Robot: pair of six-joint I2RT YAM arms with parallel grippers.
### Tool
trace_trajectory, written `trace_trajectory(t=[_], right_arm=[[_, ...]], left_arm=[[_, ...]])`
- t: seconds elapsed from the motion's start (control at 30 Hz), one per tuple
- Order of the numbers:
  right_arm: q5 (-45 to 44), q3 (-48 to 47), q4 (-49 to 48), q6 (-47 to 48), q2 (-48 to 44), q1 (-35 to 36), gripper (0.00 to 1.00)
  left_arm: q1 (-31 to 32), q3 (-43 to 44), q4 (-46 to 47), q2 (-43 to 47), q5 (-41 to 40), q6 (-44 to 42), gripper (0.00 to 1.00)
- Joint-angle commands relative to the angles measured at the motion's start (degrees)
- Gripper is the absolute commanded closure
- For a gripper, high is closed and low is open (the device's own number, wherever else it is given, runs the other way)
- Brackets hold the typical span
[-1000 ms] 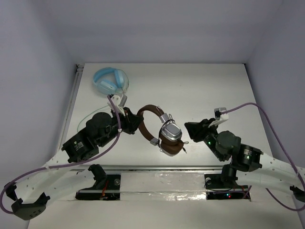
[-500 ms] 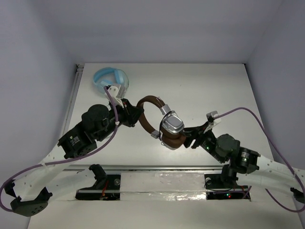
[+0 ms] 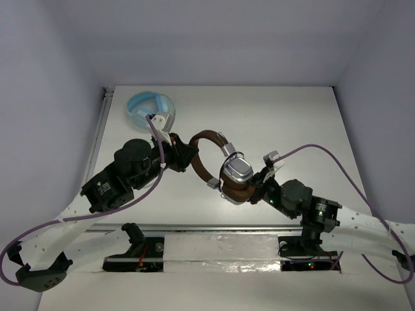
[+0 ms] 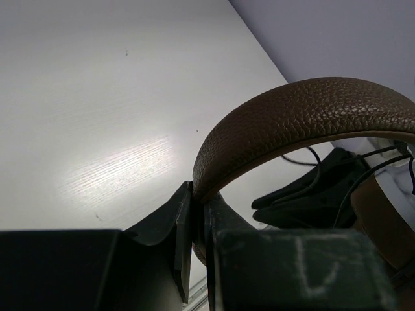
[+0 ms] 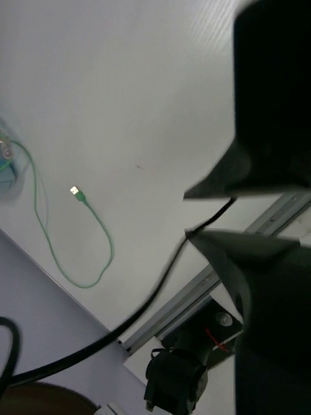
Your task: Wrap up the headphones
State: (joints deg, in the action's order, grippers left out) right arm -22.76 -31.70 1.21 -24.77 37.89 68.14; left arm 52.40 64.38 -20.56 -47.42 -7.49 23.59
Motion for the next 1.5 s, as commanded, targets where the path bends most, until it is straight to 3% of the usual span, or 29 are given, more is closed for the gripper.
trace_trajectory(t=[0.0,0.2,0.37,0.5,0.7,0.97,1.1,1.47], right_arm=[[1.0,-0.9,-5.0,0.1,1.1,-0.3,0.78],[1.7,2.8,-9.3,-6.0,1.5,-0.3,1.00],[2.7,8.1,-15.4,-13.2,2.0,-0.3,1.00],[7.3,9.4,-22.5,-20.0,3.6,-0.3,1.00],[9.8,9.3,-27.0,-27.4,4.6,-0.3,1.00],[10.1,8.8,-27.4,-29.7,2.3,-0.3,1.00],[4.2,7.0,-26.3,-31.3,2.8,-0.3,0.97],[-5.4,1.4,-29.8,-30.3,14.2,-0.3,0.94]], left_arm=[[-0.1,3.7,5.1,1.4,0.3,1.5,1.00],[-0.1,2.4,8.2,2.0,-6.6,4.3,1.00],[-0.1,-3.9,16.5,3.6,-11.8,9.9,1.00],[-0.1,-13.9,28.6,5.3,-20.6,14.5,1.00],[-0.1,-20.2,36.8,0.9,-29.5,17.5,1.00],[0.9,-23.4,40.2,-4.9,-34.3,17.3,1.00],[5.3,-25.2,39.7,-7.2,-40.0,17.1,1.00],[13.8,-28.9,36.9,-14.0,-39.7,22.9,1.00]])
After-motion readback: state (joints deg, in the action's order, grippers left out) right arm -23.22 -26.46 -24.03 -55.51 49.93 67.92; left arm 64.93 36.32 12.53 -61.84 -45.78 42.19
